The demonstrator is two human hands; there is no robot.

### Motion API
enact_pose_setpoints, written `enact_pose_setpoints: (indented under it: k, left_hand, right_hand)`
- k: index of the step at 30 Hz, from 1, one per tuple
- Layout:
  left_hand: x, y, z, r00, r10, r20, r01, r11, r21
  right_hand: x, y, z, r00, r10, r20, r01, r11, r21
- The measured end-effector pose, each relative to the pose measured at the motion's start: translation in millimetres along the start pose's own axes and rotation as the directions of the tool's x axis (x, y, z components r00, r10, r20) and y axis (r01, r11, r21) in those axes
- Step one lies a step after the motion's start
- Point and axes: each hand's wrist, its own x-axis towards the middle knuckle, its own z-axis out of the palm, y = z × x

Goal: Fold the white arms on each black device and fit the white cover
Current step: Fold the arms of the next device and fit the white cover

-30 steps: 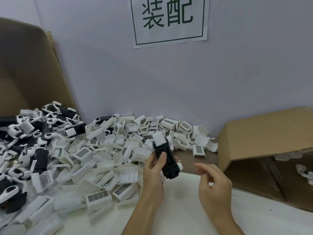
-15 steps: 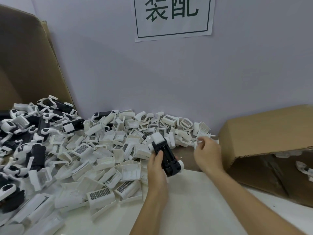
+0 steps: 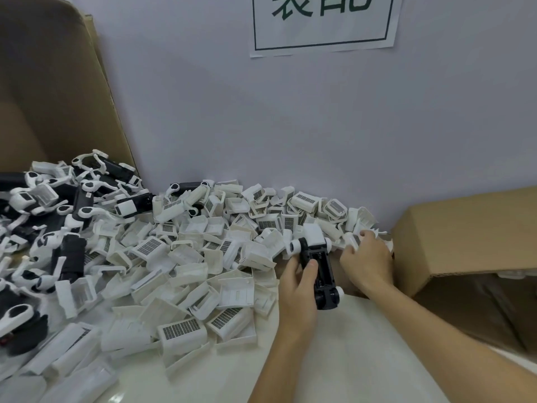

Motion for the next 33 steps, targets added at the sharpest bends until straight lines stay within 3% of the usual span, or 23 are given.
enact_pose_setpoints:
  k: [2, 4, 7, 9, 12, 15, 18, 21, 27, 30, 33]
  left_hand:
    - [1.2, -0.4, -0.5, 1.0, -0.011, -0.014, 0.011, 1.0, 0.003]
    - [1.5, -0.3, 0.0, 1.0, -0.019, -0.02, 0.02, 1.0, 0.007]
    - [0.6, -0.3, 1.8, 0.999, -0.027, -0.025, 0.027, 0.999, 0.021]
    - [0.5, -0.6, 3.0, 0.999, -0.024, -0.038, 0.025, 0.999, 0.022]
    - [1.6, -1.1, 4.3, 0.998, -0.017, -0.053, 0.018, 1.0, 0.022]
    - [2.9, -1.5, 3.7, 0.997, -0.01, -0.071, 0.012, 0.999, 0.031]
    - [6.3, -2.2, 0.8, 0.995, -0.003, -0.099, 0.008, 0.999, 0.045]
    - [10.0, -1.4, -1.4, 0.988, -0.015, -0.154, 0.016, 1.0, 0.007]
    - [12.3, -2.2, -4.9, 0.977, -0.078, -0.198, 0.068, 0.996, -0.057]
    - [11.9, -2.7, -4.2, 0.979, -0.068, -0.194, 0.058, 0.997, -0.06]
    - [12.1, -2.6, -4.2, 0.976, -0.06, -0.208, 0.048, 0.997, -0.058]
  right_hand:
    - [-13.8, 1.7, -8.4, 0.999, 0.035, -0.038, -0.018, 0.929, 0.369]
    - [-28.3, 6.4, -20.6, 0.998, 0.065, -0.018, -0.039, 0.779, 0.626]
    - [-57.1, 18.5, -31.5, 0.993, 0.069, 0.097, -0.118, 0.504, 0.855]
    - [-78.7, 25.2, -32.2, 0.989, 0.084, 0.12, -0.144, 0.418, 0.897]
    - [-98.0, 33.3, -30.5, 0.996, 0.069, 0.059, -0.086, 0.504, 0.86]
    - [-99.3, 38.4, -36.2, 0.994, -0.11, -0.007, 0.079, 0.66, 0.747]
    - [-95.1, 44.9, -40.8, 0.925, -0.369, -0.092, 0.367, 0.8, 0.475]
    - [-94.6, 48.2, -43.9, 0.843, -0.537, 0.037, 0.501, 0.807, 0.313]
    - [-101.9, 48.5, -34.9, 0.794, -0.555, 0.25, 0.469, 0.82, 0.328]
    - [-104.6, 45.1, -38.5, 0.855, -0.508, 0.109, 0.439, 0.818, 0.373]
    - [-109.3, 36.0, -41.6, 0.864, -0.488, -0.124, 0.501, 0.858, 0.112]
